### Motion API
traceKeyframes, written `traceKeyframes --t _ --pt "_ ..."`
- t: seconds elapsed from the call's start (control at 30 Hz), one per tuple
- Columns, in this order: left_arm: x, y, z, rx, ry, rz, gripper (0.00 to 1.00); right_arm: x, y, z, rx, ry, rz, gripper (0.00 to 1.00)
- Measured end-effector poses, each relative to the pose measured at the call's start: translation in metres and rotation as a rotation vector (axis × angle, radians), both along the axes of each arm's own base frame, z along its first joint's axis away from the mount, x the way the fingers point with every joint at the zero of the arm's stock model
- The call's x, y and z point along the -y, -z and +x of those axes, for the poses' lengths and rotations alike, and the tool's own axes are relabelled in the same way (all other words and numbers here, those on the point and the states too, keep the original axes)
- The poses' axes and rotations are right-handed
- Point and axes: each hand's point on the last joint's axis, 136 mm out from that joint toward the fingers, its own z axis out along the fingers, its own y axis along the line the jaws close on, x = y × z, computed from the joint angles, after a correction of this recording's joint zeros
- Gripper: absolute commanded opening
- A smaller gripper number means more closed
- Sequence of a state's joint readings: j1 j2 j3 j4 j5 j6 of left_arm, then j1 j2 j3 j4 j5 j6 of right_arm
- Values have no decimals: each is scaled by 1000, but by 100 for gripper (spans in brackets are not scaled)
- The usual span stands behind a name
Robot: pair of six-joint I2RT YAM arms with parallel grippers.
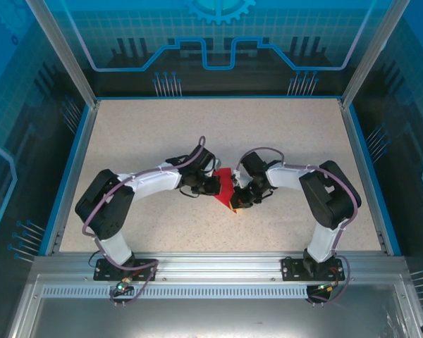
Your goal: Fold a paper plane with a square sheet of paper (fold left side to right side)
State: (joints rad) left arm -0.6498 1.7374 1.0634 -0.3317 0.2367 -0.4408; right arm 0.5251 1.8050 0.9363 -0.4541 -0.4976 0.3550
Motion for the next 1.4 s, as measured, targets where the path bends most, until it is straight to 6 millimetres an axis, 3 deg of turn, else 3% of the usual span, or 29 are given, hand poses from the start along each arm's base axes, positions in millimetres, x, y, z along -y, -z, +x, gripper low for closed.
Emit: traceKeyframes --t 0.3,0.63,1.07,1.27,1.4 --pt "14 42 1 -90 7 36 6 0 0 -1 -3 -3 -7 0" --pt "16 44 6 -89 -4 37 4 2 -1 -3 11 -8 -27 0" --pt "18 44 5 -98 2 21 6 14 -1 -22 40 -17 -51 0" --pt "17 40 5 -97 2 18 19 31 -10 -38 26 -33 -97 21" --pt "11 18 16 -63 -30 -17 35 34 -29 -21 98 -26 -65 43"
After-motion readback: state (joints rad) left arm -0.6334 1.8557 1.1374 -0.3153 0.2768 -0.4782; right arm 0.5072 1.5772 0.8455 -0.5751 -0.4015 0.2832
